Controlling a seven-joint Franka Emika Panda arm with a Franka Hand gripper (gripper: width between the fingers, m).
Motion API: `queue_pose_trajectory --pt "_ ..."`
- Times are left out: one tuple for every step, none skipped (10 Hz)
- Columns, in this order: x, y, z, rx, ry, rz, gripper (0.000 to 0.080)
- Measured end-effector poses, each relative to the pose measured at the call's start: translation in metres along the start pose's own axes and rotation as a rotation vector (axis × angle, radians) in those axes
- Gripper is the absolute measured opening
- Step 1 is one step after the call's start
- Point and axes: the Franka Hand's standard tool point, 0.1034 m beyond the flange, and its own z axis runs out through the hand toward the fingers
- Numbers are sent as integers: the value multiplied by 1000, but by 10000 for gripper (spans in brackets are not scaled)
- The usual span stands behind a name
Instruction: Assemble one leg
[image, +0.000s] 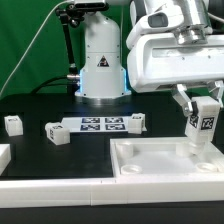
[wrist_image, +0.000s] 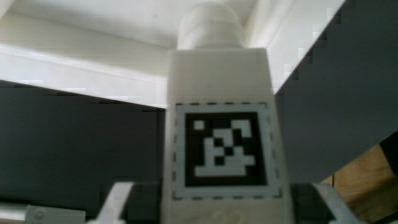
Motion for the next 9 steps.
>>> queue_pose_trajectory --pt "-1 0 0 0 -1 0 292" --pt "-1 0 0 0 -2 0 292" --pt "-1 0 0 0 -2 0 292" --pt "-1 0 0 0 -2 0 292" --pt "3 0 3 4 -6 1 292" --pt "12 1 7 7 -3 5 292" --pt "18 2 11 7 4 7 292" --pt "17 2 14 8 2 9 292" --pt "13 2 19 10 -5 11 292"
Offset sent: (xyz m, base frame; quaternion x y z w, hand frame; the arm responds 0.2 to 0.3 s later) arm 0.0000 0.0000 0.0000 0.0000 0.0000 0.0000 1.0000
